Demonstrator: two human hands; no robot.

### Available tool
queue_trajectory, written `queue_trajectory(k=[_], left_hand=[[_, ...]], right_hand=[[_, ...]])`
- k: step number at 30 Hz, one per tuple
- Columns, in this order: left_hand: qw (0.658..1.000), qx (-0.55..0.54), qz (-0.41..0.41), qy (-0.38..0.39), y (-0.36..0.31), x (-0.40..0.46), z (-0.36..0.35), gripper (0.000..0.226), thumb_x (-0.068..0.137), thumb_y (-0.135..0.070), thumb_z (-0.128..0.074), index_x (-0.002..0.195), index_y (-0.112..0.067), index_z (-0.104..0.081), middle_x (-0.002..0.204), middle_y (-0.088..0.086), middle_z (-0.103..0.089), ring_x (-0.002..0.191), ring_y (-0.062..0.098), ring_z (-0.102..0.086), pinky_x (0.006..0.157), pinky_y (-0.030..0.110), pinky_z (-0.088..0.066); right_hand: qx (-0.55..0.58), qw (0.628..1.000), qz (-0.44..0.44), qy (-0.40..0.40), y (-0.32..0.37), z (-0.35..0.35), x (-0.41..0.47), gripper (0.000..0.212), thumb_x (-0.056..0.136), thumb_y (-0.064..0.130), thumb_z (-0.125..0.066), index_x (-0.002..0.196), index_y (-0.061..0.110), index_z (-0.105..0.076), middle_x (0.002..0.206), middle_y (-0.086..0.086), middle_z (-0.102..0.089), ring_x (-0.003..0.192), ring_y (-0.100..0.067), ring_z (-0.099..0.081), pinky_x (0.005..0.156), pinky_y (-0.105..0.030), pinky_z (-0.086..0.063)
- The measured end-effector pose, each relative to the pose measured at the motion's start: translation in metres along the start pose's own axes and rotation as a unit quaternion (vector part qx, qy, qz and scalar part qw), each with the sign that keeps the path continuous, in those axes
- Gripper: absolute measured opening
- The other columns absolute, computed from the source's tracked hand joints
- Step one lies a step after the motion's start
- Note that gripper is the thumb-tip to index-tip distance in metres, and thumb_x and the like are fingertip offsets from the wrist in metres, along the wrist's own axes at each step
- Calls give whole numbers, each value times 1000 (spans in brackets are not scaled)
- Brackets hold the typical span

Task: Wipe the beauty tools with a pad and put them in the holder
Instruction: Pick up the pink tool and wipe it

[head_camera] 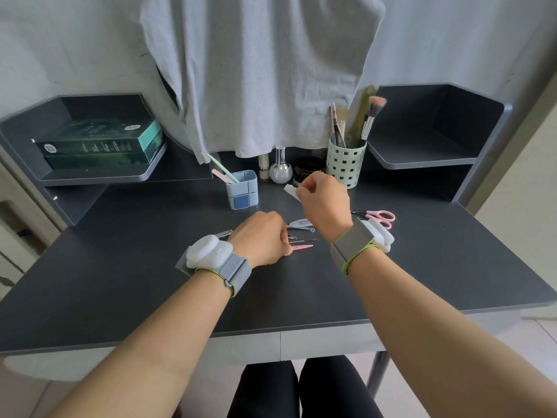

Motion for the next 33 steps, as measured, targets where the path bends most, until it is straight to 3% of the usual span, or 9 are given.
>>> queue_trajectory(k=[6, 12, 24, 27, 33], left_hand=[[999, 25, -19, -30, -1, -2, 6, 19, 92, -23, -56, 73, -24, -62, 84, 5, -66, 81, 29, -62, 61, 31, -43], [996, -13, -33, -78, 1, 0, 21, 17, 95, -21, -55, 82, -22, -65, 88, 4, -68, 84, 26, -63, 70, 37, -53], [976, -106, -29, -186, 9, 0, 61, 20, 94, -11, -51, 99, -15, -70, 93, 4, -70, 88, 27, -61, 78, 36, -49], [973, -114, -26, -201, 13, 2, 65, 19, 96, -13, -53, 100, -14, -71, 93, 5, -70, 86, 26, -60, 74, 34, -47], [961, -128, -22, -245, 19, 3, 73, 13, 97, -23, -54, 93, -17, -65, 82, -2, -70, 80, 24, -64, 78, 45, -53]], right_hand=[[9, 1000, -1, 3, 3, 1, -2, 12, 91, 23, -55, 93, 22, -67, 91, -3, -71, 86, -28, -65, 81, -43, -57], [29, 1000, 8, -6, 11, 6, -2, 12, 91, 21, -56, 93, 19, -68, 89, -1, -70, 87, -26, -65, 78, -41, -56], [100, 993, 16, -59, 36, 22, 4, 14, 90, 22, -60, 95, 15, -71, 89, 0, -72, 92, -26, -65, 80, -36, -53], [121, 990, 18, -74, 41, 26, 4, 13, 92, 23, -61, 95, 15, -70, 87, 0, -71, 92, -25, -65, 82, -37, -53], [142, 986, 22, -87, 45, 28, 1, 12, 93, 22, -61, 95, 13, -69, 81, 3, -68, 89, -24, -65, 80, -38, -53]])
Point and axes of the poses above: each hand's wrist, its own x-axis towards the middle knuckle, its own z-axis out of the back of the hand, y = z × x, the point moved 5 cm from there along x, towards the middle knuckle
